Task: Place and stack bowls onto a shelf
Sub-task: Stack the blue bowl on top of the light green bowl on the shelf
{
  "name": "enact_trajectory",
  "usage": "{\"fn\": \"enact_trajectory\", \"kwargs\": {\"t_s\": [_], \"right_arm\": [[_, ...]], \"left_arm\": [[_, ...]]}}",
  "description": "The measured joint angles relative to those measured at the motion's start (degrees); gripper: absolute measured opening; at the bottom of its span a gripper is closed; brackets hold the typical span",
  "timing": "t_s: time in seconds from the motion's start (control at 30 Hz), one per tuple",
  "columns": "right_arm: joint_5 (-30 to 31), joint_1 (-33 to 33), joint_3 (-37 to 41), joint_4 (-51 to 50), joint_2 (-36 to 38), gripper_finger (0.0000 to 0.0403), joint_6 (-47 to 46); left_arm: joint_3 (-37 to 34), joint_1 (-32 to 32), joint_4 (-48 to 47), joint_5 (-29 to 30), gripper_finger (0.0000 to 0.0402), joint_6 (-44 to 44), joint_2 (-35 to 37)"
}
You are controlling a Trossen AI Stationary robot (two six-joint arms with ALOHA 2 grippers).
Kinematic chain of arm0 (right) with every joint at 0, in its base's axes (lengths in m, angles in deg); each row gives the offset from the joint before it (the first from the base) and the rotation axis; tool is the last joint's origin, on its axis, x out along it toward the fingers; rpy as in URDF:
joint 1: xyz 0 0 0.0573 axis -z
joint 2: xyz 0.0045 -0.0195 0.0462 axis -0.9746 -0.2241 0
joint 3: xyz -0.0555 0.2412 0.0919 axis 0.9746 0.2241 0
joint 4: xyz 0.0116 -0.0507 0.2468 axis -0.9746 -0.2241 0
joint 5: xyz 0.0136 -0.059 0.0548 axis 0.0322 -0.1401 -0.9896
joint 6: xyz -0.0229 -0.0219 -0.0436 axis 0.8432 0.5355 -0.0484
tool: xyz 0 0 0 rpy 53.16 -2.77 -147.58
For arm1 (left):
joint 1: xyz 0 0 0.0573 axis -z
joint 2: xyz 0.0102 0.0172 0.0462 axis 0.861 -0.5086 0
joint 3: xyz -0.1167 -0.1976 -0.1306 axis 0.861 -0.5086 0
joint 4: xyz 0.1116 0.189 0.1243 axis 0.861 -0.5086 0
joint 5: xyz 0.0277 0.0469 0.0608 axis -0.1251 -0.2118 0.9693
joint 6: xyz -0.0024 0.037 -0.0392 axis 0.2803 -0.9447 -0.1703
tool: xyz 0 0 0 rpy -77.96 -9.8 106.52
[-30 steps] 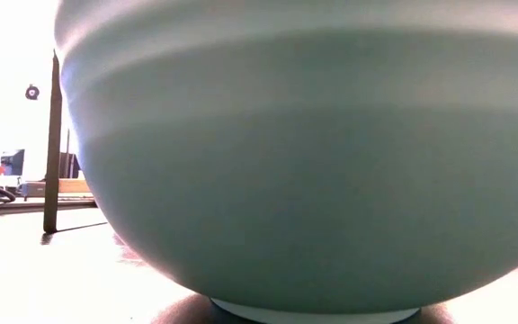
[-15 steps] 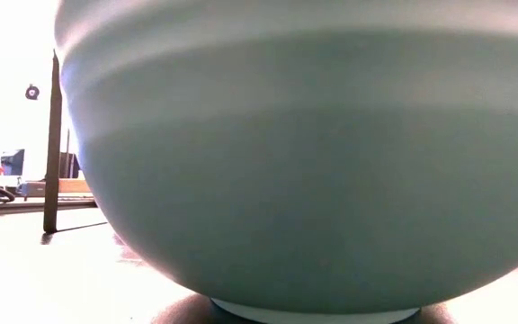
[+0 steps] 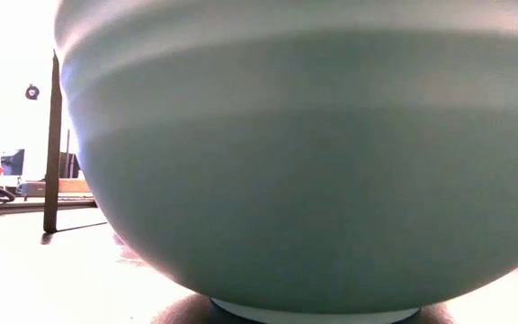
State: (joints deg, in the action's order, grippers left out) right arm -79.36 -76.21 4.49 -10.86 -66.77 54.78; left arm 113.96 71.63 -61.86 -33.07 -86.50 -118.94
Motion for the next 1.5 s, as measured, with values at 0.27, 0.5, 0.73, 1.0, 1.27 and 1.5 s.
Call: {"fn": "enact_trajectory", "kwargs": {"t_s": [0.27,0.5,0.73,1.0,1.27,1.5], "right_arm": [[0.1,-3.9,0.3,0.0,0.0,0.0008,-4.0],[0.2,-7.8,0.8,0.6,0.1,0.0008,-6.9],[6.1,-10.3,1.0,1.5,0.1,0.0008,-8.3],[6.2,-13.3,-0.2,1.7,0.3,0.0008,-10.8],[6.1,-15.6,0.1,1.4,0.5,0.0008,-14.0],[6.1,-16.0,0.8,1.8,0.4,0.0008,-14.5]], "left_arm": [[0.0,0.0,-0.7,0.0,0.0119,0.2,0.0],[0.0,0.0,-1.1,0.0,0.0119,1.0,0.0],[0.0,0.0,-1.1,0.0,0.0119,1.0,0.0],[0.0,0.0,-1.6,0.0,0.0119,1.0,0.0],[0.0,0.0,-1.6,0.0,0.0119,1.5,0.0],[0.0,0.0,-1.6,0.0,0.0119,1.5,0.0]]}}
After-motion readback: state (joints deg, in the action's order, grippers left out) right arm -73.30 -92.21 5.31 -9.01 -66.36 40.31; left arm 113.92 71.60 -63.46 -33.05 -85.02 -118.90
